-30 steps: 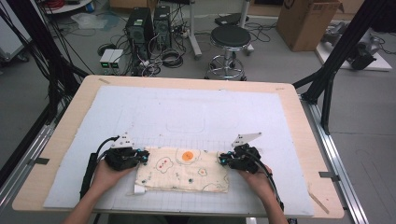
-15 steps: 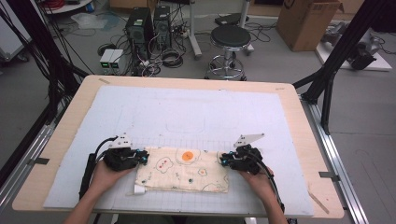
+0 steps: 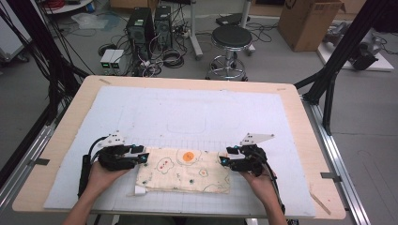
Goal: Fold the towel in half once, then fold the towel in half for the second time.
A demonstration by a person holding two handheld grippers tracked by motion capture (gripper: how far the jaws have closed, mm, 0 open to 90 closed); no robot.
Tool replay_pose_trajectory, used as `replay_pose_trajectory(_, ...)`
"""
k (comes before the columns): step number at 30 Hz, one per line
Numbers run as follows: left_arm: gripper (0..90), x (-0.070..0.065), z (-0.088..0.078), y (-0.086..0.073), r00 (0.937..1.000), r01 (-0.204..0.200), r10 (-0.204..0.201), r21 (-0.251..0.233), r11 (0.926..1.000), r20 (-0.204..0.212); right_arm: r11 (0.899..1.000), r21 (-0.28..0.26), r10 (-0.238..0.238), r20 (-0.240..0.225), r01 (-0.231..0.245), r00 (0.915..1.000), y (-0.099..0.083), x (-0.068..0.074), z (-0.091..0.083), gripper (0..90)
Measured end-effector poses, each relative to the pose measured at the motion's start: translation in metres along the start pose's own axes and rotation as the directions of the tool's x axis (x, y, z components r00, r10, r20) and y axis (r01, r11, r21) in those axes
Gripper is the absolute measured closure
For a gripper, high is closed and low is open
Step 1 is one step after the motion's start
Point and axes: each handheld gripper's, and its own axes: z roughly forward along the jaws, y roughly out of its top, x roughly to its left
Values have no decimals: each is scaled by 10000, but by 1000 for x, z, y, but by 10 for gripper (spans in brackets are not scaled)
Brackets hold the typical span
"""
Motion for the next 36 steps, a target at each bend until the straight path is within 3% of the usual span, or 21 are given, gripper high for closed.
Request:
replay_pose_trajectory(5, 518, 1, -1, 0, 10000, 63, -63, -139, 9999, 7, 9998, -205, 8, 124, -5, 9999, 3, 1, -4, 405)
replay_pose_trajectory(24, 509, 1, -1, 1, 9999, -49, 49, -33, 10000, -137, 9999, -44, -131, 170, 132, 9998, 4, 2, -1, 392)
replay_pose_trajectory(31, 482, 7, 2, 2, 9976, 233, -249, -244, 9994, -651, 9999, 80, 79, 333, -82, 9994, 5, -6, 3, 393)
replay_pose_trajectory(36, 493, 15, 5, 3, 9893, 802, -863, -555, 9952, -1173, 9995, 315, 83, 646, -104, 9979, 6, -9, 9, 402)
